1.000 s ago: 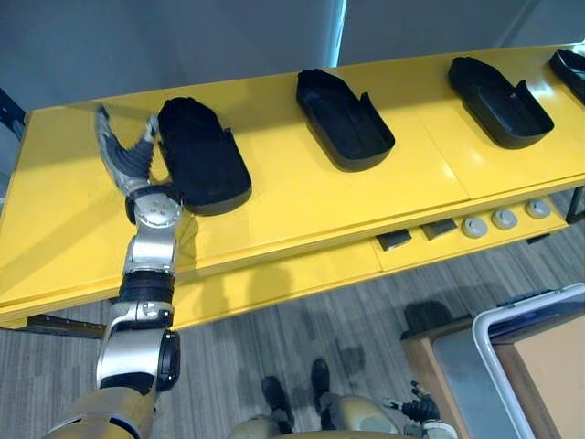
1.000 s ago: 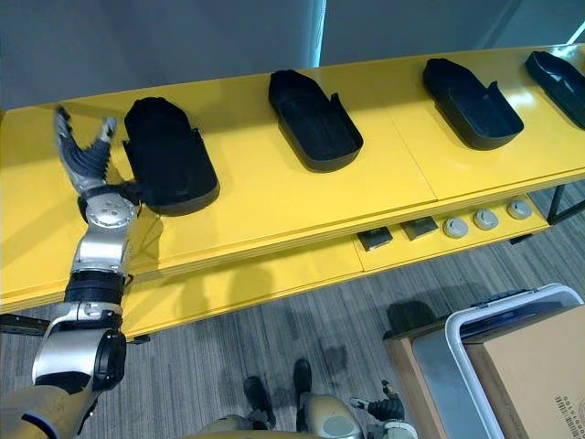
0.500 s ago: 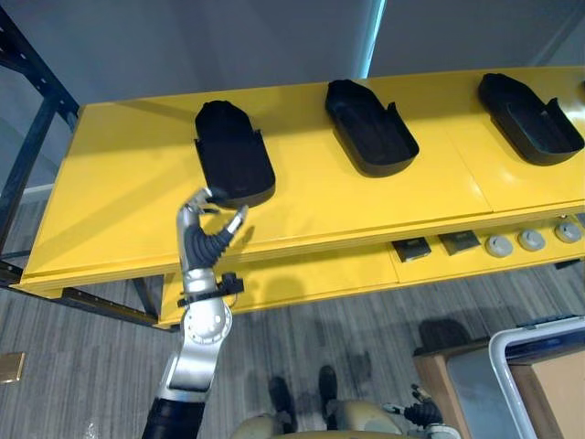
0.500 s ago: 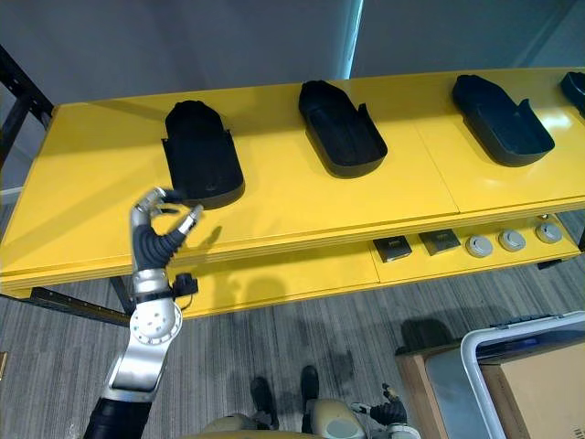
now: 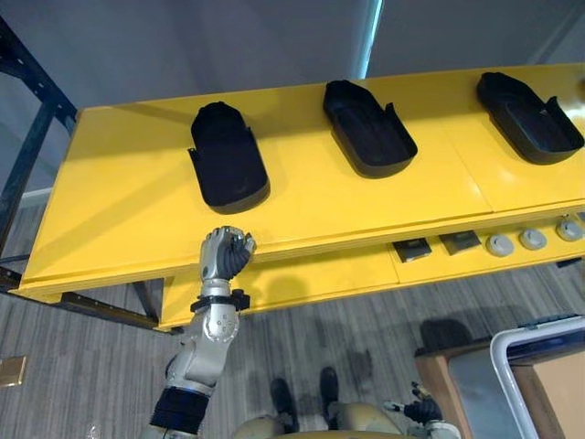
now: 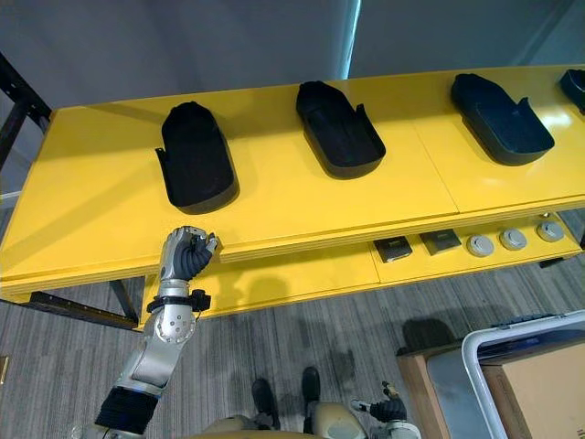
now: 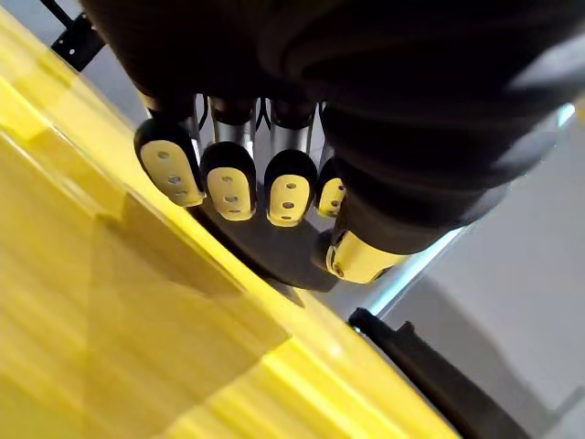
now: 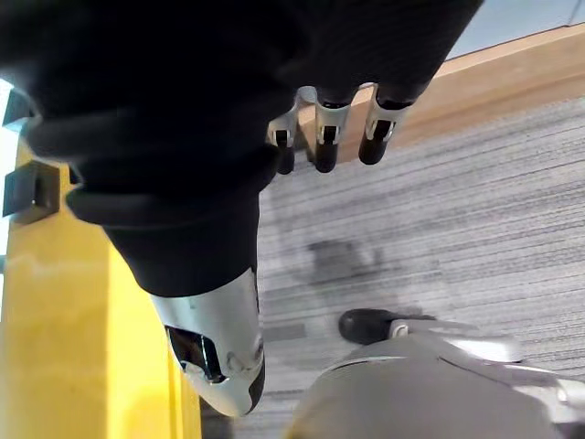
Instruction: Walk over and take plastic housings, then place them on the shelf
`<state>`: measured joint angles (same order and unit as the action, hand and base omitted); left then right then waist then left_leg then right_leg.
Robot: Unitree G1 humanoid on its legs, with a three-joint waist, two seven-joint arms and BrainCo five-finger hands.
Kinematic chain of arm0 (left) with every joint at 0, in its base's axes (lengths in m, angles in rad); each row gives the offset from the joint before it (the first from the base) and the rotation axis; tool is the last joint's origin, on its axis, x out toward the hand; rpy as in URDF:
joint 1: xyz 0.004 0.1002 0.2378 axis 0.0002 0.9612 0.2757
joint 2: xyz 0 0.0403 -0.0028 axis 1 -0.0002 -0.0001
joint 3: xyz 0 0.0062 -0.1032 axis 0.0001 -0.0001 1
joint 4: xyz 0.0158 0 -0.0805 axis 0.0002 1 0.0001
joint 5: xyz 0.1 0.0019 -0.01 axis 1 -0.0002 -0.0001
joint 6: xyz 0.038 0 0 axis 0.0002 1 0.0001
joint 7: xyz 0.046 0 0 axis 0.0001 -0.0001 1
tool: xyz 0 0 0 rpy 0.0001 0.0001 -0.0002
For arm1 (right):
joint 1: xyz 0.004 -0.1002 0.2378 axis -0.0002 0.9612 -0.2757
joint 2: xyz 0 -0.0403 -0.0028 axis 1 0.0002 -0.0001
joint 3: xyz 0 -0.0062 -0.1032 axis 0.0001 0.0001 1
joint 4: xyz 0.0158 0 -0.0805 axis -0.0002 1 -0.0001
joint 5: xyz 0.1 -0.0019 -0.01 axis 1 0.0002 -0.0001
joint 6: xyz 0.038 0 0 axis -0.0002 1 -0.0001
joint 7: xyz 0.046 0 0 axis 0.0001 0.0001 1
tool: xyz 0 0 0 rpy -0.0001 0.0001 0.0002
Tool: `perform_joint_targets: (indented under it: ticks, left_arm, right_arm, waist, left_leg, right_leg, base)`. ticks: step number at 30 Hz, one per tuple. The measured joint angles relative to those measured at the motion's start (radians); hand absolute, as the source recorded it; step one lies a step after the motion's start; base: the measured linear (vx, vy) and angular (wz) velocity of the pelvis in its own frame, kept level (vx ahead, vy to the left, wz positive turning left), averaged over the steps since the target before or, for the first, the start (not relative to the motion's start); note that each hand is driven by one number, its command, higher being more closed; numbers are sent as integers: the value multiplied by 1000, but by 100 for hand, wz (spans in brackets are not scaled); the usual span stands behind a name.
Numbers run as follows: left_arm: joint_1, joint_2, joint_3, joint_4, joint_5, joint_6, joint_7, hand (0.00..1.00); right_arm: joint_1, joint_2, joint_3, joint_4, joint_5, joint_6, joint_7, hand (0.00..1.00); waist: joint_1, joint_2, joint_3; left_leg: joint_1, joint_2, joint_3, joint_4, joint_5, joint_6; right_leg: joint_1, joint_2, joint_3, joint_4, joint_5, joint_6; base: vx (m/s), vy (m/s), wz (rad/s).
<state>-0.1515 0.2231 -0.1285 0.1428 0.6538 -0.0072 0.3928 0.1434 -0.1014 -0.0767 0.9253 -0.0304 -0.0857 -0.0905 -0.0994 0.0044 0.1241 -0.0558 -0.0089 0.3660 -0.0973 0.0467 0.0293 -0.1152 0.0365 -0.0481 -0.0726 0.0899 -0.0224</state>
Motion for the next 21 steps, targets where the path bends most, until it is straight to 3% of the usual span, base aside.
perform_joint_targets:
  ticks: [14,21]
  left_arm:
    - [-183,40,11,177,28,68,-21,100]
    - [-265,60,24,246,27,79,-21,100]
  right_arm:
    - [-17,5,0,0,-19,7,3,0]
    - [-20,9,-1,-2,-20,8,3,0]
  waist:
    - [-29,-4,0]
    - [-51,-6,-1]
  left_leg:
    - [-19,3,42,-6,-3,-5]
    - [-29,-2,47,-6,-1,-1]
  right_leg:
    - [-35,5,45,-4,20,7]
    - [-46,1,51,-4,24,5]
  base:
    - [-38,8,-10]
    - [-4,7,-2]
